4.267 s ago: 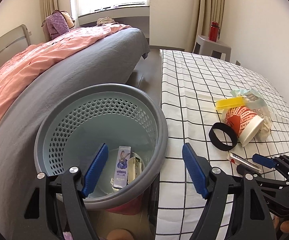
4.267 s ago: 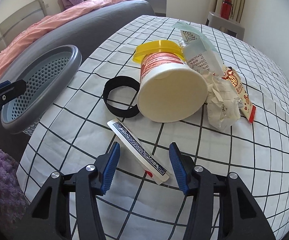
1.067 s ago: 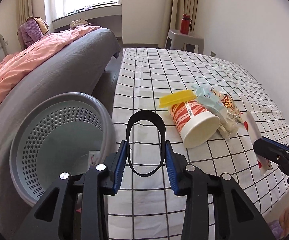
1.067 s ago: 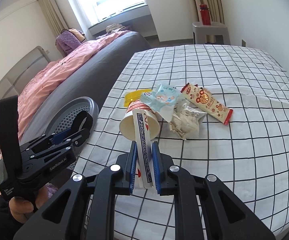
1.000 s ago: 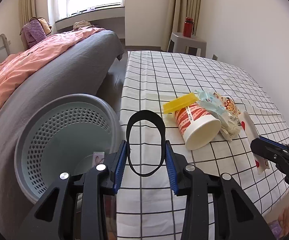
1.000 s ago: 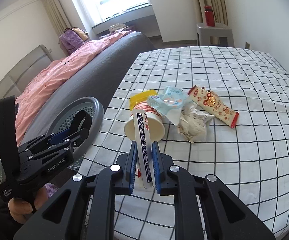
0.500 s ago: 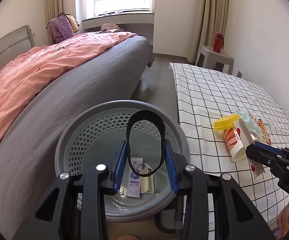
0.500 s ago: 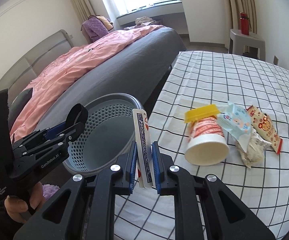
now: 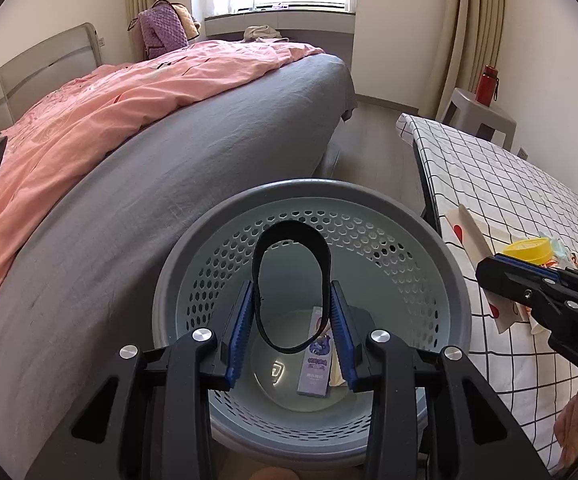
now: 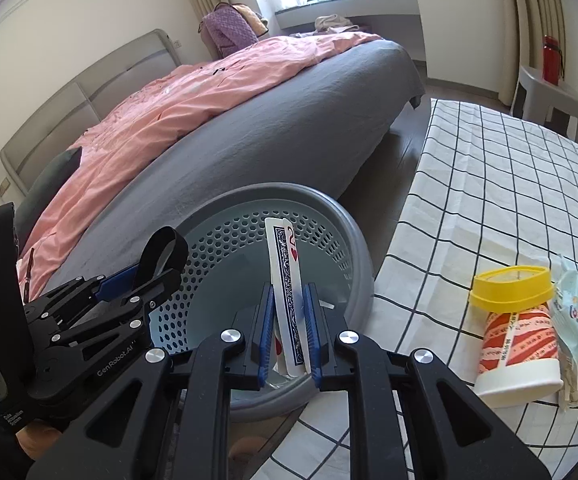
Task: Collect trash
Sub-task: 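Move both grippers over the wastebasket and open them to drop the items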
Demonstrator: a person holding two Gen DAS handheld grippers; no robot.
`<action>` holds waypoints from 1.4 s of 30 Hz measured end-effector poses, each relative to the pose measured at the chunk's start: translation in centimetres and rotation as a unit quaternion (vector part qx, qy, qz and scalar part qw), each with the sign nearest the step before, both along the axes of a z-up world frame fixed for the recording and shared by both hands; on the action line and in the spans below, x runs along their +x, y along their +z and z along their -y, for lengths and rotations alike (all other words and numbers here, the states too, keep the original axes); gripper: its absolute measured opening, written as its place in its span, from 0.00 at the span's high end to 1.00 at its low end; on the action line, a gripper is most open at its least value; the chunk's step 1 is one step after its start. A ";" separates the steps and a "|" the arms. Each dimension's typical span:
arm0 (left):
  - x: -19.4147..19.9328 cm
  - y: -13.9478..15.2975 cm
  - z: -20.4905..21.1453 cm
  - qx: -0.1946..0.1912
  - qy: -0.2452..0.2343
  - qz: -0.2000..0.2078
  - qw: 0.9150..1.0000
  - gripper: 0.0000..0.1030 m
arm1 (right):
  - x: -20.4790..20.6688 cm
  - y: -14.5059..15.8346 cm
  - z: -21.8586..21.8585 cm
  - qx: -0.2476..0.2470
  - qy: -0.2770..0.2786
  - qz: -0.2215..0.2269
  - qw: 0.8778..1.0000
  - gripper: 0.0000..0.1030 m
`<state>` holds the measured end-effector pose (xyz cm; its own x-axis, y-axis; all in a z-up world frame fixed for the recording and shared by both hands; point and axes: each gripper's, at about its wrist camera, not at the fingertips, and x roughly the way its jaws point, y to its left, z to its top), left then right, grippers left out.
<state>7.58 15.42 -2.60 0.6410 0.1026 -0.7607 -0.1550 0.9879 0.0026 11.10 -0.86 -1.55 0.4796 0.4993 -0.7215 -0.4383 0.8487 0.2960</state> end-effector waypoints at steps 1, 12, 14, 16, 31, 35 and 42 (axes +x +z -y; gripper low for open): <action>0.2 -0.2 -0.3 -0.005 0.001 -0.004 1.000 0.65 | 0.1 -0.3 -0.2 -0.001 0.003 -0.002 1.000 0.85; 0.5 -0.7 -1.5 -0.003 0.022 -0.006 1.000 0.58 | 1.4 -1.0 -1.5 0.004 0.018 0.003 1.000 0.82; 0.2 -0.5 -1.6 0.005 0.030 0.002 1.000 0.46 | 1.4 -0.8 -1.5 0.002 0.018 0.011 1.000 0.78; 0.0 -0.3 -1.6 0.013 0.037 0.009 0.999 0.41 | 1.3 -0.6 -1.5 0.001 0.015 0.020 1.000 0.61; -0.4 0.1 -1.6 0.039 0.056 0.014 0.998 0.30 | 0.5 -0.5 -1.3 -0.012 0.009 0.034 0.999 0.58; -0.5 0.1 -1.7 0.040 0.058 0.015 0.997 0.28 | 0.2 -0.4 -1.3 -0.013 0.006 0.038 0.999 0.51; -0.5 0.1 -1.5 0.035 0.055 0.015 0.998 0.27 | -0.3 -0.3 -1.0 -0.020 -0.004 0.041 0.999 0.45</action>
<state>7.03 16.95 -2.47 0.6457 0.2257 -0.7295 -0.2644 0.9623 0.0637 10.85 0.19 -1.82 0.5411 0.4667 -0.6996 -0.4533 0.8626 0.2249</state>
